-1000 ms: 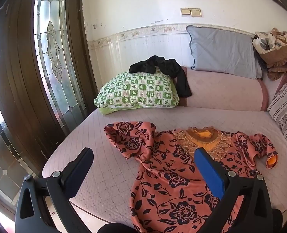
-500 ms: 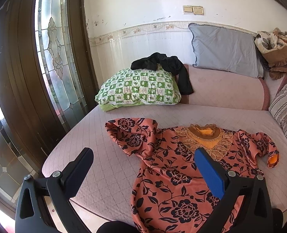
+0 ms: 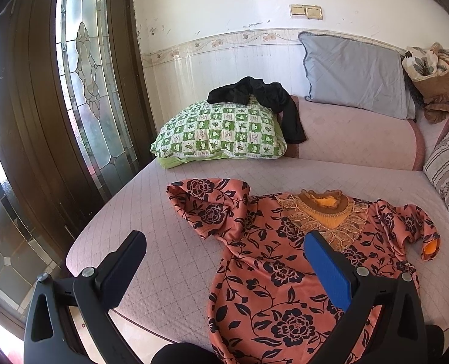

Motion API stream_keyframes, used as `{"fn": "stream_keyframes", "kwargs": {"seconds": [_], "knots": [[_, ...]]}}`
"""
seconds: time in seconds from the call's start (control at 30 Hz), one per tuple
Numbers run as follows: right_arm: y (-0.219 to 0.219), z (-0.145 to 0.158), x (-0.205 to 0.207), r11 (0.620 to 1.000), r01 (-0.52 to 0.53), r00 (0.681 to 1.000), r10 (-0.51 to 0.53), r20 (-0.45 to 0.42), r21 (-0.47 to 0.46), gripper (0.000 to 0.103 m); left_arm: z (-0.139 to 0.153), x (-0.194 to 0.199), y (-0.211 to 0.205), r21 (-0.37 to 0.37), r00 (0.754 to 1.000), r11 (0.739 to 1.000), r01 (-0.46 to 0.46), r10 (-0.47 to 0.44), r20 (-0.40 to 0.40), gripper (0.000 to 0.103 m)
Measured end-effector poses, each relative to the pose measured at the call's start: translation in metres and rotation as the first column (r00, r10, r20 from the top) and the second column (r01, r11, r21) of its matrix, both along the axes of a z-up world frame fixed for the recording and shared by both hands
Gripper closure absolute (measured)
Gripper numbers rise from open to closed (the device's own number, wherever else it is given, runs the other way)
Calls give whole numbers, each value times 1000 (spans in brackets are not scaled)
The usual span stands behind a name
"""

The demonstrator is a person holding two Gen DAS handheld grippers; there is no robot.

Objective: Fold small clothes

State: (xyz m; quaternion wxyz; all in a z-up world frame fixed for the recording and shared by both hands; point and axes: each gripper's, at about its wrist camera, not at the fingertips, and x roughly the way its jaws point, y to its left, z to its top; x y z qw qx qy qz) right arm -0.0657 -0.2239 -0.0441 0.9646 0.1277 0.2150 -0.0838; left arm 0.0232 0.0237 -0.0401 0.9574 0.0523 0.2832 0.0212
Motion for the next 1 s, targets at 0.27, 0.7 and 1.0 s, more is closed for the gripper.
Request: {"fn": "stream_keyframes", "kwargs": {"seconds": [0.27,0.7,1.0], "knots": [[1,-2,0,1000,0,1000,0,-3,2,0,-1,0,1,-1,1000,1000,-1,1,0,0],[1,-6,3,1000,-5,1000,5,-17,2,0,-4,2,13,-1,1000,1000,-31,31,5,0],[5,-9,11,1000,-24,999,24,-33,9,0,-4,5,29,-3,997,997,-79,79,6,0]]}}
